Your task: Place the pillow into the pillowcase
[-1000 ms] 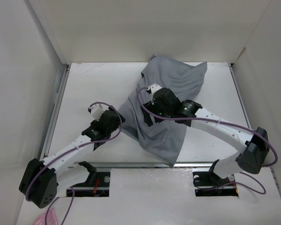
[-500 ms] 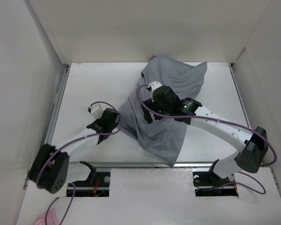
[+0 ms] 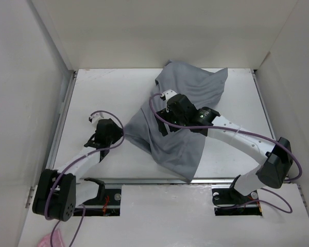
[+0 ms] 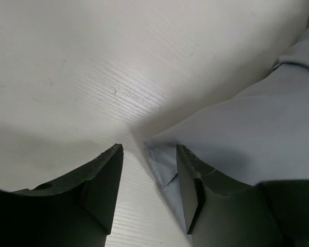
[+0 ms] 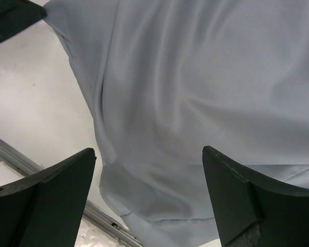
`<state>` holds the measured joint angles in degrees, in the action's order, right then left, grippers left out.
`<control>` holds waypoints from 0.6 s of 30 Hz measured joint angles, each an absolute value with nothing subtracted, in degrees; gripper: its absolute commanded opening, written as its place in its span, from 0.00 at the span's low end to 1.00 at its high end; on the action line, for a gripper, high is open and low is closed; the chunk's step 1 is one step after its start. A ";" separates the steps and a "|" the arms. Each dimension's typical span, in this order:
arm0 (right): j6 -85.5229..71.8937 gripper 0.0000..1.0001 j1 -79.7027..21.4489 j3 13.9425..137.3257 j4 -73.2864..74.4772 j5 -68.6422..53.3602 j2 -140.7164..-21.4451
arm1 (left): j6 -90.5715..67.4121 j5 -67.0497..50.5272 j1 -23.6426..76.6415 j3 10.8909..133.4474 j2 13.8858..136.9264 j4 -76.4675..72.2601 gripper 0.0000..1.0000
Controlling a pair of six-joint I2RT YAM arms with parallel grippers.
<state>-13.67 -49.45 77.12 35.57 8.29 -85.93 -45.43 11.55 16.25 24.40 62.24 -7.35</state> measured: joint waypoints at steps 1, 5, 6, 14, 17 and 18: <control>-13.67 0.90 -49.45 77.12 35.59 8.12 -85.93 | -44.77 9.17 15.35 23.68 63.75 -9.17 0.46; -13.67 0.90 -49.32 77.12 35.57 8.12 -85.93 | -42.37 2.42 14.09 22.83 69.93 -15.86 0.44; -13.65 0.90 -49.19 77.12 35.57 8.10 -85.93 | -42.02 1.04 14.02 22.83 71.44 -17.63 0.41; -13.65 0.90 -48.73 77.21 35.57 8.10 -86.78 | -40.84 -5.89 13.76 24.08 81.60 -27.16 0.00; -13.65 0.90 -48.73 77.21 35.57 8.12 -87.15 | -40.95 -5.61 13.76 24.45 81.82 -28.16 0.00; -13.54 0.90 -48.73 77.21 35.59 8.14 -87.15 | -40.99 -5.08 13.76 24.47 81.41 -28.01 0.00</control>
<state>-13.54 -48.73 77.21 35.59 8.14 -87.15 -40.99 -5.08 13.76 24.47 81.41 -28.01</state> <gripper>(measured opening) 0.897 0.010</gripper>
